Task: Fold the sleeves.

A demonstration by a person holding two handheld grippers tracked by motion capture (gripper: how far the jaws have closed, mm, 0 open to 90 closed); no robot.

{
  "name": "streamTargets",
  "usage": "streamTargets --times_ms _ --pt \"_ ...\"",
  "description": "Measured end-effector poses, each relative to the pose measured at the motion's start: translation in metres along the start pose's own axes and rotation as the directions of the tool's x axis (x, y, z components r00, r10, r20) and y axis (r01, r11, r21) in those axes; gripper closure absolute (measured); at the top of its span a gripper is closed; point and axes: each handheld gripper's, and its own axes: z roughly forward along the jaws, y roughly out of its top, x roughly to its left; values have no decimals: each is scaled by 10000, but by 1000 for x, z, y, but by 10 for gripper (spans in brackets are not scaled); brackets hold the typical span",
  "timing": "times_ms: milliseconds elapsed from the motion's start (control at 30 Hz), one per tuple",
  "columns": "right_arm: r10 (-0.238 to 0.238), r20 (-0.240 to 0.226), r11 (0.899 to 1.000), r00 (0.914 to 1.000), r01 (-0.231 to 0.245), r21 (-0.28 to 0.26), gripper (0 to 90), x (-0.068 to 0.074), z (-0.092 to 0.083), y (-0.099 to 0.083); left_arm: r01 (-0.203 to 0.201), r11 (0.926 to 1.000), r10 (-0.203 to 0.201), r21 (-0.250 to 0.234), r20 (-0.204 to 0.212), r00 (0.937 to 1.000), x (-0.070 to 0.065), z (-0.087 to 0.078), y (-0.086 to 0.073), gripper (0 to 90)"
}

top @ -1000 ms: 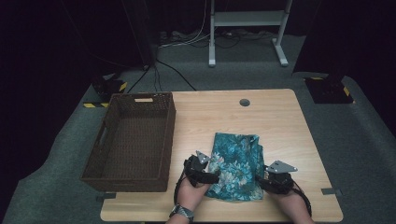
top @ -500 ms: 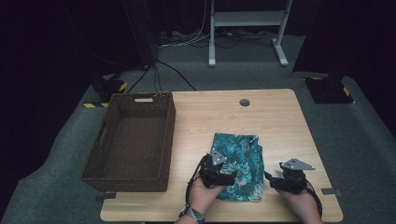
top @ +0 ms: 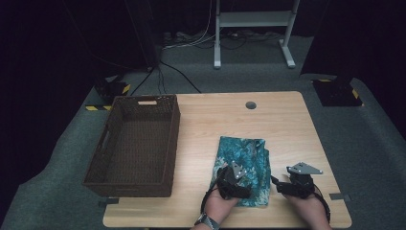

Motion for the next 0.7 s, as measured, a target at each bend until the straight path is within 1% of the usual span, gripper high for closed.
streamTargets --times_ms 33,67,100,133,200,233,300,367,400,433,500,533,667,700 --pt "-4 -4 10000 10000 4 5 225 0 0 0 -273 9996 274 76 -172 9995 -3 1 0 131" --pt "-24 -3 10000 10000 24 0 224 0 0 0 -273 9996 274 76 -172 9995 -3 1 0 130" --pt "-24 -3 10000 10000 24 0 224 0 0 0 -243 9996 244 114 -150 9996 -2 2 1 130" --pt "-22 -18 10000 10000 22 21 223 0 0 0 -89 9998 90 156 -89 9999 0 2 1 133" --pt "-26 -27 10000 10000 26 36 222 1 0 0 -44 9998 45 170 -77 10000 1 2 1 138" --pt "-48 -54 10000 10000 48 63 221 1 0 -1 -14 9999 16 166 -138 9999 4 1 0 139" --pt "-67 -76 9999 9999 68 89 220 1 1 -1 22 9999 -20 157 -154 9999 6 1 -1 139" --pt "-52 -86 9999 9999 53 122 219 1 1 -1 93 9999 -90 120 -222 9997 12 -1 -2 139" --pt "-52 -86 9999 9999 53 122 219 1 1 -1 93 9999 -90 120 -222 9997 12 -1 -2 139" --pt "-68 -106 9999 9999 70 139 217 1 1 -2 167 9998 -163 139 -282 9995 16 -2 -3 139" --pt "-41 -121 9998 9999 43 168 216 1 1 -2 220 9996 -216 150 -310 9993 18 -2 -3 140" --pt "-69 -141 9998 9999 71 192 214 1 2 -2 297 9995 -291 147 -377 9989 22 -3 -4 140" --pt "-72 -181 9996 9998 77 258 211 1 3 -3 463 9989 -457 108 -529 9976 31 -5 -6 140" --pt "-72 -181 9996 9998 77 258 211 1 3 -3 463 9989 -457 108 -529 9976 31 -5 -6 140"
